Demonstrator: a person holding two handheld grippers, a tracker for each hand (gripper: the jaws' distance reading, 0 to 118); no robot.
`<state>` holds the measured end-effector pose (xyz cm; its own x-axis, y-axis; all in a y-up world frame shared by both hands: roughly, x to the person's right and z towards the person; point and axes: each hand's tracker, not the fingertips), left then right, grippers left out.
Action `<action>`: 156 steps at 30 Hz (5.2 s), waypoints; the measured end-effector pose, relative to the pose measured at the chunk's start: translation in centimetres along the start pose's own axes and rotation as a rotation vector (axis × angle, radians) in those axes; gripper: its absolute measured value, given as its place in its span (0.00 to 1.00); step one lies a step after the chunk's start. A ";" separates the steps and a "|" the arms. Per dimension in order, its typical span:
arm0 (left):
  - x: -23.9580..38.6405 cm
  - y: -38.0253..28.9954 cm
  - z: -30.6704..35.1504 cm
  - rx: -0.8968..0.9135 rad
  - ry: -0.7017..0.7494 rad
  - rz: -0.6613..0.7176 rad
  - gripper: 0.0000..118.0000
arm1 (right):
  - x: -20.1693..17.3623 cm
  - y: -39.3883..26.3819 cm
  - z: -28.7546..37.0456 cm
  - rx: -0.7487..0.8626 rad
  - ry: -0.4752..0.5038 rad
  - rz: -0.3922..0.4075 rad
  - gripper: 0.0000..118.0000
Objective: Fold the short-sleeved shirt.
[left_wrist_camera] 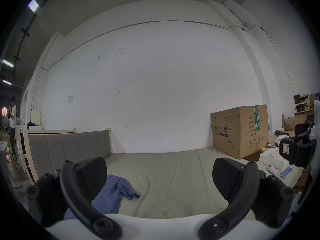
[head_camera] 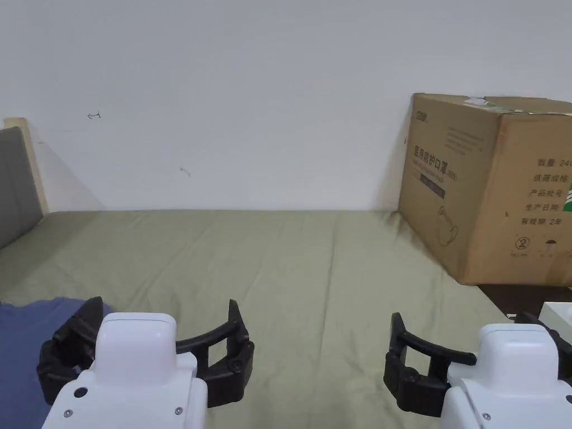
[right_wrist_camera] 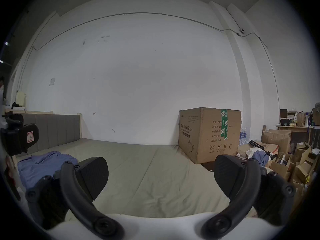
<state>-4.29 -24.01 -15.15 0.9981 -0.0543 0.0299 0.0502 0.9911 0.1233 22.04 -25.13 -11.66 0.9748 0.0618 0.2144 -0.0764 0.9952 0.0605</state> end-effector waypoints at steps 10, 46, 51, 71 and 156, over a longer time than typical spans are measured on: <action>5.2 -5.1 -0.9 0.155 0.190 -1.237 1.00 | 6.2 -5.8 -2.5 -0.436 -0.161 -1.342 1.00; -0.8 0.5 -0.5 0.019 -0.010 0.053 1.00 | 0.7 -0.5 -0.9 0.020 -0.045 -0.052 1.00; -0.8 0.1 -0.6 0.016 0.000 0.061 1.00 | 0.9 -0.8 -0.8 0.033 -0.030 -0.078 1.00; -0.3 0.3 -1.2 -0.058 -0.041 -0.029 0.00 | 1.0 0.1 -0.6 -0.015 -0.017 -0.035 0.00; -33.7 -7.6 -28.3 -0.983 0.178 0.052 0.01 | -8.7 -1.9 -12.8 -0.315 0.416 -0.127 0.00</action>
<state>-37.24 -26.30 -45.15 0.9868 -0.0683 -0.1471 -0.0665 0.6567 -0.7512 16.34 -26.60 -26.12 0.9780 -0.0993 -0.1835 0.0516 0.9673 -0.2484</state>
